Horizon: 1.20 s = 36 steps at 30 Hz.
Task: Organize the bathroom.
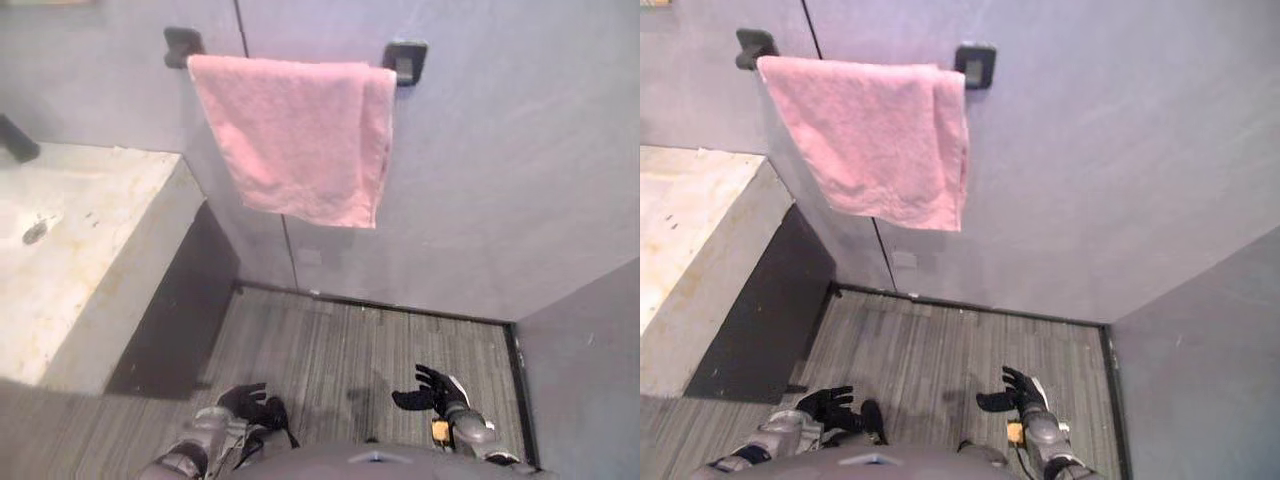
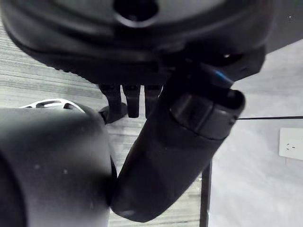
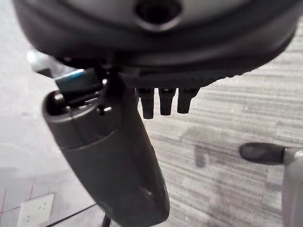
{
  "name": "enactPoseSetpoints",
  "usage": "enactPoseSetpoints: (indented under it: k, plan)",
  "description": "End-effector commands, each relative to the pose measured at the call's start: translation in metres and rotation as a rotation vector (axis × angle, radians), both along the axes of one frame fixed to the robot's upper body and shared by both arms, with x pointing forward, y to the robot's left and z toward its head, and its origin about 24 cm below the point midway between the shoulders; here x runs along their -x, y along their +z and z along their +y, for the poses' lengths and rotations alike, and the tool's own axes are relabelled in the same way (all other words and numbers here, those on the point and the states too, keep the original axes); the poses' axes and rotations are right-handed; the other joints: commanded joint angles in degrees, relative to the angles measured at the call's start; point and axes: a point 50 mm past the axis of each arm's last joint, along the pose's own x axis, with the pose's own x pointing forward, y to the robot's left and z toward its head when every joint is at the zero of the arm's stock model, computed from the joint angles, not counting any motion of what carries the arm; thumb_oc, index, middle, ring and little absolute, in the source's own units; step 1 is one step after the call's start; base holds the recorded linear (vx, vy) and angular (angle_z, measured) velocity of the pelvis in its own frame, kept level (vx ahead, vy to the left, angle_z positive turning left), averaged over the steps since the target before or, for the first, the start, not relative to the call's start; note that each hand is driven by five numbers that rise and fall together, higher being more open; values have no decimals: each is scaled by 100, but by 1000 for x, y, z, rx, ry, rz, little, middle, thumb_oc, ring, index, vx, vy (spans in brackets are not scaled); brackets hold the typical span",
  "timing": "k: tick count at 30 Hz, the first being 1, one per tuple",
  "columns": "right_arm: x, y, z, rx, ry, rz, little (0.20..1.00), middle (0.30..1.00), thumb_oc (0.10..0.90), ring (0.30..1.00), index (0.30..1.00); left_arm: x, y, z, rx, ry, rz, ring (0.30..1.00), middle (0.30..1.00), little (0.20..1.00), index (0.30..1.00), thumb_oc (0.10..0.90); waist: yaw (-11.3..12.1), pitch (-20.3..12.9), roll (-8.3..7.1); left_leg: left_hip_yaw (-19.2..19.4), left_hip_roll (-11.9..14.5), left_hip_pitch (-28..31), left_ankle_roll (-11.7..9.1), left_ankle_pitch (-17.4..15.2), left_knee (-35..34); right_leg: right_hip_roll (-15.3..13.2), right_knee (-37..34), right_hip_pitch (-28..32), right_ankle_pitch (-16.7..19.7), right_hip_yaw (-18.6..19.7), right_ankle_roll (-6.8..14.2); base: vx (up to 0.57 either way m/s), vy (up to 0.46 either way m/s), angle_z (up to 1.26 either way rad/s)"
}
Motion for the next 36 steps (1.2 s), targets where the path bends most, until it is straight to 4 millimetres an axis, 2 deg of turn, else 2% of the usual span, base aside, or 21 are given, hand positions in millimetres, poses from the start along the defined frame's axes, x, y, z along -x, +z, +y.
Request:
enactPoseSetpoints:
  k: [1, 4, 7, 9, 10, 12, 13, 15, 19, 20, 22, 24, 25, 27, 29, 30, 32, 33, 36]
  plan:
    - [-9, 4, -3, -37, -35, -26, 900, 900, 800, 900, 900, 50, -8, 33, -141, -9, 179, 900, 900, 900, 900, 800, -96, 235, -145, 179, -728, -826, 140, -142, -186, 291, 191, 263, -116, 130, 117, -215, -92, 36]
    - [-8, 3, -7, -46, -78, 3, 900, 900, 800, 900, 900, 61, -10, 31, -125, 50, 206, 900, 900, 900, 900, 800, -101, 349, -174, 133, -595, -716, 124, -238, -83, 132, 41, 204, 33, -226, 86, -298, -83, 28]
    - [-7, 1, -6, -32, -106, 38, 900, 900, 800, 900, 900, 66, -12, 31, -133, 102, 209, 900, 900, 900, 900, 800, -141, 363, -245, 8, -378, -447, 106, -391, 465, -90, -79, -53, 295, -605, 41, -350, -18, 27]
    - [0, -2, -9, 39, -82, 107, 900, 900, 800, 900, 900, 64, -11, 32, -126, 138, 214, 900, 900, 900, 900, 800, -214, 334, -338, -49, -224, -72, 107, -715, 916, -336, -133, -214, 469, -918, 43, -391, 54, 53]
    - [5, -4, -12, 54, -93, 140, 900, 900, 800, 900, 900, 60, -11, 32, -128, 113, 202, 900, 900, 900, 900, 800, -280, 309, -375, -94, -43, 149, 34, -747, 1261, -433, -109, -309, 523, -1046, 9, -342, 81, 70]
    - [11, -5, -16, 71, -161, 178, 900, 900, 800, 900, 900, 55, -10, 32, -128, 63, 189, 900, 900, 900, 900, 800, -405, 233, -393, -199, 253, 518, -106, -684, 1727, -580, -40, -491, 573, -1210, -64, -350, 114, 103]
    - [12, -6, -17, 72, -174, 187, 900, 900, 800, 900, 900, 54, -10, 32, -123, 70, 188, 900, 900, 900, 900, 800, -429, 203, -400, -209, 318, 615, -142, -643, 1807, -629, -21, -552, 587, -1239, -79, -343, 136, 120]
    - [14, -4, -27, 98, -214, 214, 900, 900, 800, 900, 900, 42, -7, 32, -114, 65, 151, 900, 900, 900, 900, 800, -607, 109, -284, -297, 761, 1241, -458, -458, 2171, -767, 26, -733, 664, -1514, -164, -346, 215, 98]
    - [12, -3, -32, 117, -216, 222, 900, 900, 800, 900, 900, 38, -7, 32, -125, 60, 139, 900, 900, 900, 900, 800, -697, -14, -193, -153, 954, 1567, -642, -189, 1988, -871, -56, -845, 824, -1749, -130, -195, 196, 169]
    - [12, -2, -33, 118, -217, 222, 900, 900, 800, 900, 900, 38, -7, 32, -126, 58, 138, 900, 900, 900, 900, 800, -704, -21, -178, -140, 967, 1603, -656, -175, 1943, -874, -68, -847, 840, -1773, -120, -223, 306, 164]
    - [8, -1, -34, 113, -236, 218, 900, 900, 800, 900, 900, 39, -7, 32, -145, 46, 130, 900, 900, 900, 900, 800, -749, -106, -91, 15, 946, 1922, -743, -146, 1436, -951, -128, -962, 1035, -1985, -2, -265, 380, 93]
    - [6, 0, -37, 114, -248, 214, 900, 900, 800, 900, 900, 39, -6, 33, -151, 69, 116, 900, 900, 900, 900, 800, -775, -143, -26, 95, 674, 2068, -696, -424, 903, -1049, -131, -1120, 1219, -2062, 161, -248, 393, 106]
    - [6, 1, -39, 115, -262, 213, 900, 900, 800, 900, 900, 39, -6, 34, -154, 59, 116, 900, 900, 900, 900, 800, -825, -150, -17, 280, 601, 2145, -664, -561, 730, -1119, -121, -1191, 1311, -2071, 241, -195, 342, 106]
    - [7, 1, -41, 111, -290, 214, 900, 900, 800, 900, 900, 38, -6, 35, -168, 50, 114, 900, 900, 900, 900, 800, -857, -119, -31, 355, 439, 2278, -572, -938, 429, -1261, -35, -1338, 1496, -2007, 427, -126, 317, 68]
    - [6, 1, -40, 94, -322, 217, 900, 900, 800, 900, 900, 39, -5, 38, -192, 48, 122, 900, 900, 900, 900, 800, -867, -111, -149, 199, 225, 2283, -425, -1362, 153, -1527, 37, -1537, 1746, -1866, 688, -77, 293, 78]
    - [6, 1, -40, 94, -322, 217, 900, 900, 800, 900, 900, 39, -5, 38, -192, 48, 122, 900, 900, 900, 900, 800, -867, -111, -149, 199, 225, 2283, -425, -1362, 153, -1527, 37, -1537, 1746, -1866, 688, -29, 182, 55]
    - [5, 1, -37, 72, -332, 215, 900, 900, 800, 900, 900, 41, -5, 41, -218, 56, 115, 900, 900, 900, 900, 800, -848, -69, -274, 69, 60, 2319, -255, -1750, -27, -1759, 39, -1687, 1982, -1642, 938, -71, 340, 57]
    - [3, 0, -35, 70, -318, 213, 900, 900, 800, 900, 900, 40, -4, 43, -219, 58, 110, 900, 900, 900, 900, 800, -836, -39, -319, 30, 11, 2308, -194, -1801, -79, -1902, 37, -1765, 2085, -1541, 1067, -95, 428, 49]
    - [4, 1, -37, 68, -368, 211, 900, 900, 800, 900, 900, 31, -3, 40, -233, 15, 83, 900, 900, 900, 900, 800, -839, 10, -385, 110, -120, 2282, -96, -1900, -158, -2232, 59, -1877, 2315, -1437, 1230, -64, 383, 20]
